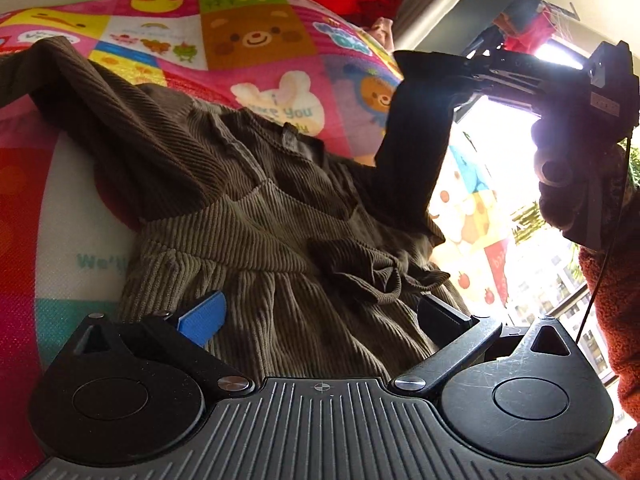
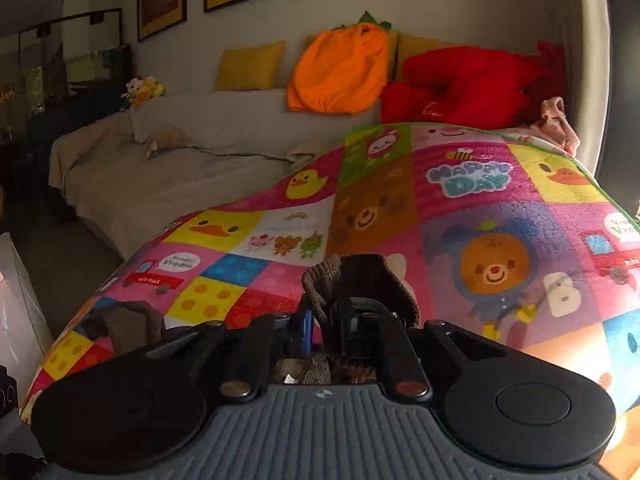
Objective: Fold clothes
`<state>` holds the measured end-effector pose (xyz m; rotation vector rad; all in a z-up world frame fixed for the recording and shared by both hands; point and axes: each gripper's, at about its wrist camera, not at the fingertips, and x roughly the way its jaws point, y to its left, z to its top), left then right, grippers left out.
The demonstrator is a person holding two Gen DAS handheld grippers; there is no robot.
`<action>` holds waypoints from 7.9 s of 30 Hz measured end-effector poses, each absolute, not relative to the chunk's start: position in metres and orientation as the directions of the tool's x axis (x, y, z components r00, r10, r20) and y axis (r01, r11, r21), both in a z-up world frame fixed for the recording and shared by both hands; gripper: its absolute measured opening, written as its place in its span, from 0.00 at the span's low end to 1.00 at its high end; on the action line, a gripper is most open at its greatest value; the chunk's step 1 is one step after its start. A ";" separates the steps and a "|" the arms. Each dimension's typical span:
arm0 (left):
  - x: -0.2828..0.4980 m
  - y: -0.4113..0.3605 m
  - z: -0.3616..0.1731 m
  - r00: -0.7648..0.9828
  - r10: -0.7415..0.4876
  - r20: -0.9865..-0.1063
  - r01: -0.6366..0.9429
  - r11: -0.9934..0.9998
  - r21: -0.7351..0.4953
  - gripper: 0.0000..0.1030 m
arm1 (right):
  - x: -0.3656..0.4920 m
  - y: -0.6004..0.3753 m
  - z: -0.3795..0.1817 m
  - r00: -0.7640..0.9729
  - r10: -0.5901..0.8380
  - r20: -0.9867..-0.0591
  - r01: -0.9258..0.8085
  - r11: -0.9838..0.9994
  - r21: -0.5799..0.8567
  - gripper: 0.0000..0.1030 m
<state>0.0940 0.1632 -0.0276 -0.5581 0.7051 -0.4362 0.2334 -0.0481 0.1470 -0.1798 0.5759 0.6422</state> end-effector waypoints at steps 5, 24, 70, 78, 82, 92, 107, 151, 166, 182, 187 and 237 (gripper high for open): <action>0.092 0.160 -0.027 0.691 -0.541 -0.479 0.192 0.776 -0.600 1.00 | 0.216 -0.025 0.150 0.612 0.548 -0.570 -0.672 0.741 -0.009 0.50; 0.157 0.303 -0.019 0.823 -0.035 -0.566 -0.446 0.579 -0.683 0.56 | 0.204 -0.136 0.086 0.662 0.511 -0.548 -0.508 0.844 0.173 0.62; 0.151 0.094 0.030 0.758 -0.267 -0.595 0.180 0.963 -0.203 0.95 | 0.228 -0.111 0.025 0.697 0.454 -0.555 -0.456 0.878 0.145 0.11; 0.174 0.107 0.003 0.711 -0.294 -0.639 0.185 0.955 -0.233 0.96 | 0.263 -0.155 0.009 0.648 0.335 -0.684 -0.320 0.935 0.154 0.30; 0.178 0.127 0.000 0.713 -0.325 -0.621 0.129 0.932 -0.339 0.97 | 0.248 -0.188 0.017 0.674 0.396 -0.624 -0.325 0.917 0.231 0.51; 0.227 0.157 -0.015 0.672 -0.353 -0.651 -0.028 0.867 -0.498 0.91 | 0.270 -0.197 -0.011 0.626 0.440 -0.644 -0.361 0.895 0.261 0.57; 0.286 0.195 0.006 0.731 -0.090 -0.676 -0.100 0.966 -0.238 0.40 | 0.279 -0.157 -0.011 0.694 0.393 -0.603 -0.312 0.919 0.240 0.44; 0.232 0.153 -0.031 0.796 -0.269 -0.542 0.017 0.905 -0.425 1.00 | 0.291 -0.136 0.023 0.689 0.426 -0.586 -0.502 0.864 0.038 0.14; 0.094 0.118 0.029 0.811 -0.195 -0.551 0.191 0.979 -0.066 1.00 | 0.157 -0.189 0.063 0.718 0.455 -0.526 -0.535 0.845 0.001 0.56; -0.038 0.006 0.007 0.683 -0.366 -0.632 0.570 0.808 0.147 1.00 | -0.045 -0.160 -0.003 0.473 0.527 -0.706 -0.800 0.593 -0.093 0.42; -0.034 -0.006 -0.001 0.696 -0.332 -0.636 0.568 0.798 0.205 1.00 | -0.044 -0.163 0.018 0.588 0.515 -0.624 -0.733 0.665 -0.141 0.04; 0.076 0.079 0.127 0.860 -0.298 -0.413 0.310 0.950 -0.041 0.07 | -0.063 -0.085 0.112 0.516 0.681 -0.520 -0.852 0.347 -0.391 0.06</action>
